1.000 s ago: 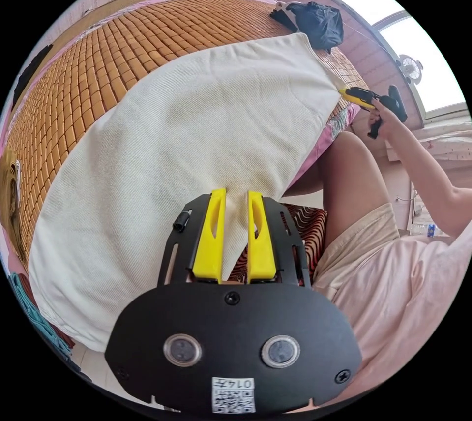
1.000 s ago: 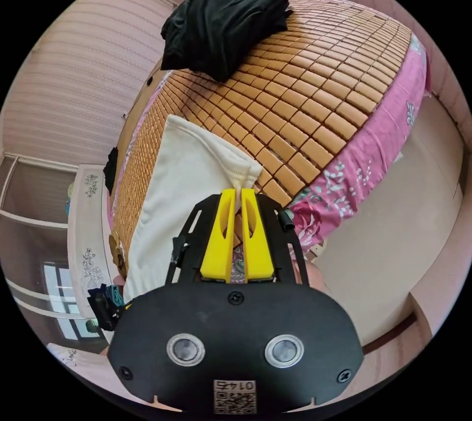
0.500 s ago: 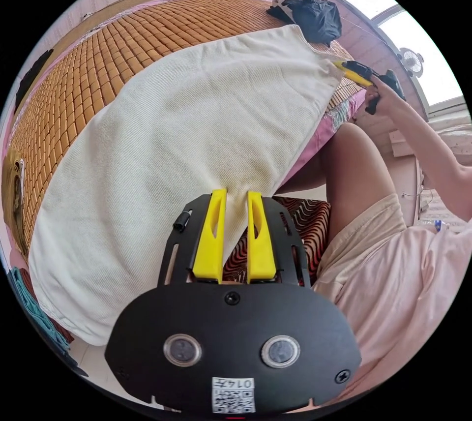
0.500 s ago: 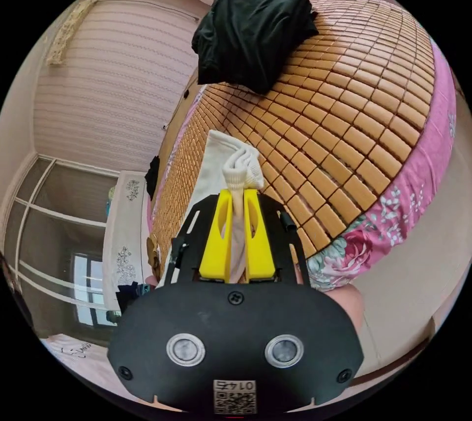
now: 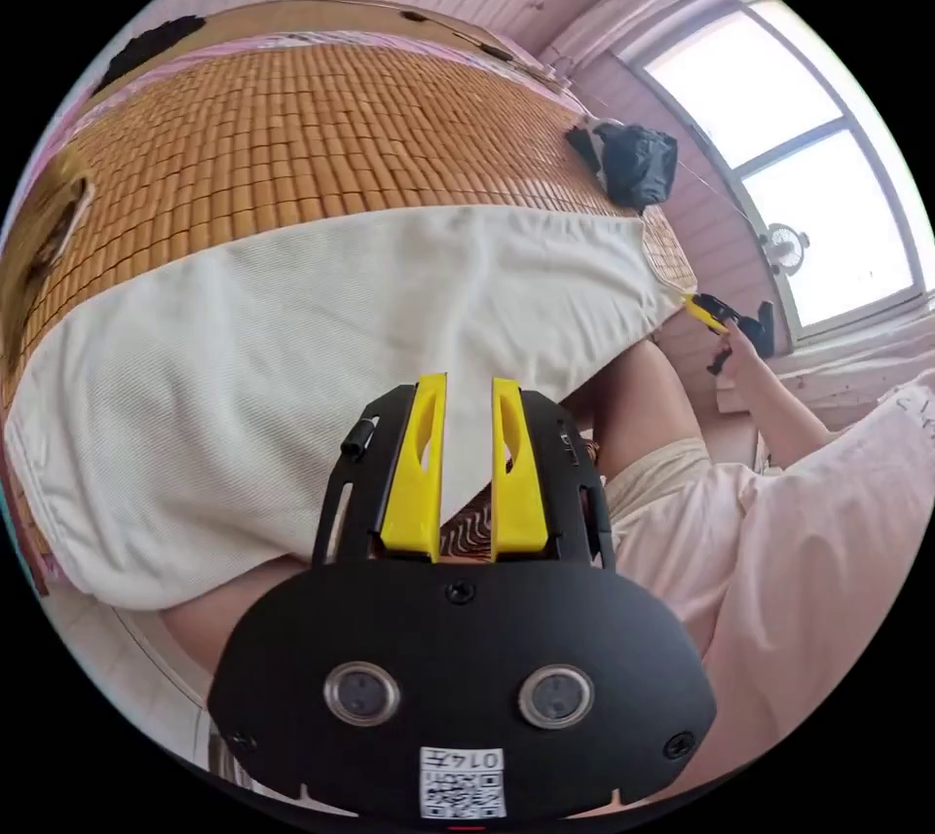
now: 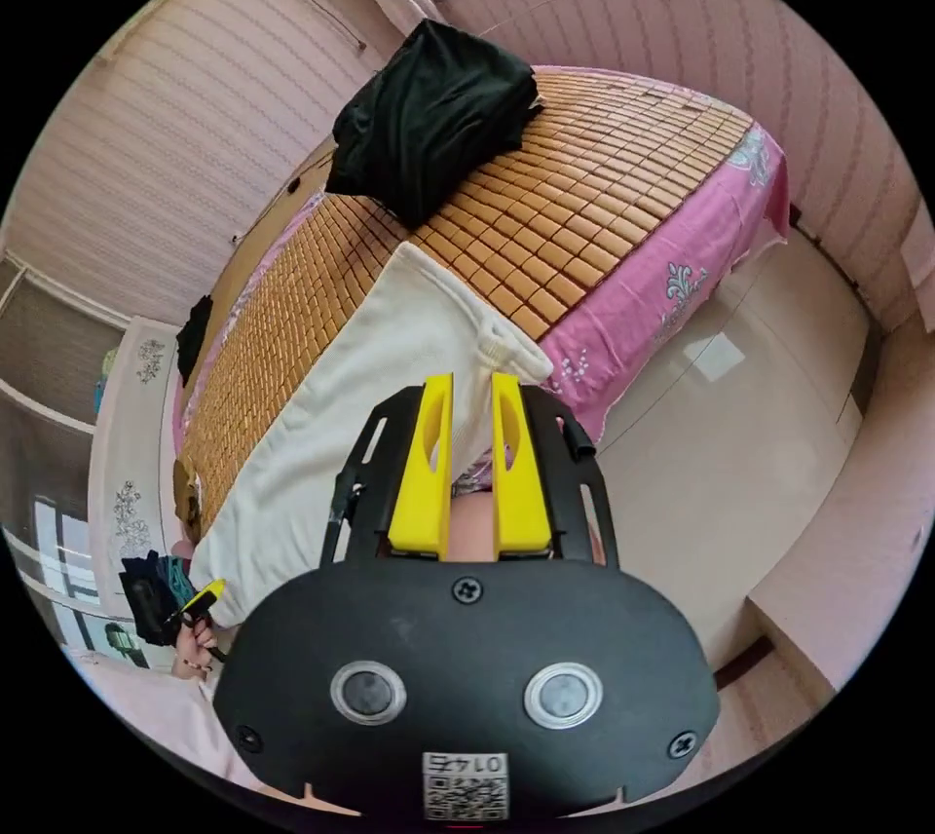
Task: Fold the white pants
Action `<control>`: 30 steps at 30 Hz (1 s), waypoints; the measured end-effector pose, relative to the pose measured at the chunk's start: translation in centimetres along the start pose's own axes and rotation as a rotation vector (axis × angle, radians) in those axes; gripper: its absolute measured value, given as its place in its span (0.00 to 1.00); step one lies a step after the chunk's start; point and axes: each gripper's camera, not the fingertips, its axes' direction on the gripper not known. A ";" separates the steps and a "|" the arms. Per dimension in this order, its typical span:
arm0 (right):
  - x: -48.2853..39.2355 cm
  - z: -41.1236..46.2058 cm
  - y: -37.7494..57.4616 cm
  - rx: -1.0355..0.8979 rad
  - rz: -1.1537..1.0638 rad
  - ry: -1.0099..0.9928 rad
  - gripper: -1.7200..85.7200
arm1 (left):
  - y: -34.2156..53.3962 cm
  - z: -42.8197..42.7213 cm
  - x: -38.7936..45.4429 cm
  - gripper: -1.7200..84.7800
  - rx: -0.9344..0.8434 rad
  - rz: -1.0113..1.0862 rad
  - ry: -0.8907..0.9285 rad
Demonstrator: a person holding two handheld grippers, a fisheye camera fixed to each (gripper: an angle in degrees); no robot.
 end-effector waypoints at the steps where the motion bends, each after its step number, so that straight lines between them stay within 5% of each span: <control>1: -1.9 -0.1 -0.1 0.006 -0.053 0.021 0.09 | 0.5 -1.0 -1.2 0.11 0.018 -0.040 -0.052; 6: -23.7 6.1 1.4 -0.210 -0.657 -0.158 0.06 | 6.2 -8.3 -12.3 0.12 0.123 -0.416 -0.365; 14: -52.8 14.9 13.1 -0.362 -1.338 -0.133 0.08 | 11.0 -8.5 -20.3 0.17 0.126 -0.650 -0.303; 20: -61.7 21.4 18.2 -0.446 -1.402 0.007 0.04 | 10.3 -7.4 -21.1 0.11 0.091 -0.585 -0.235; 26: -66.7 23.4 18.2 -0.483 -1.468 0.051 0.01 | 7.2 -7.7 -19.4 0.05 0.024 -0.396 -0.490; 30: -70.9 25.3 17.8 -0.472 -1.444 0.071 0.01 | 5.6 -9.7 -21.5 0.04 0.141 -0.473 -0.470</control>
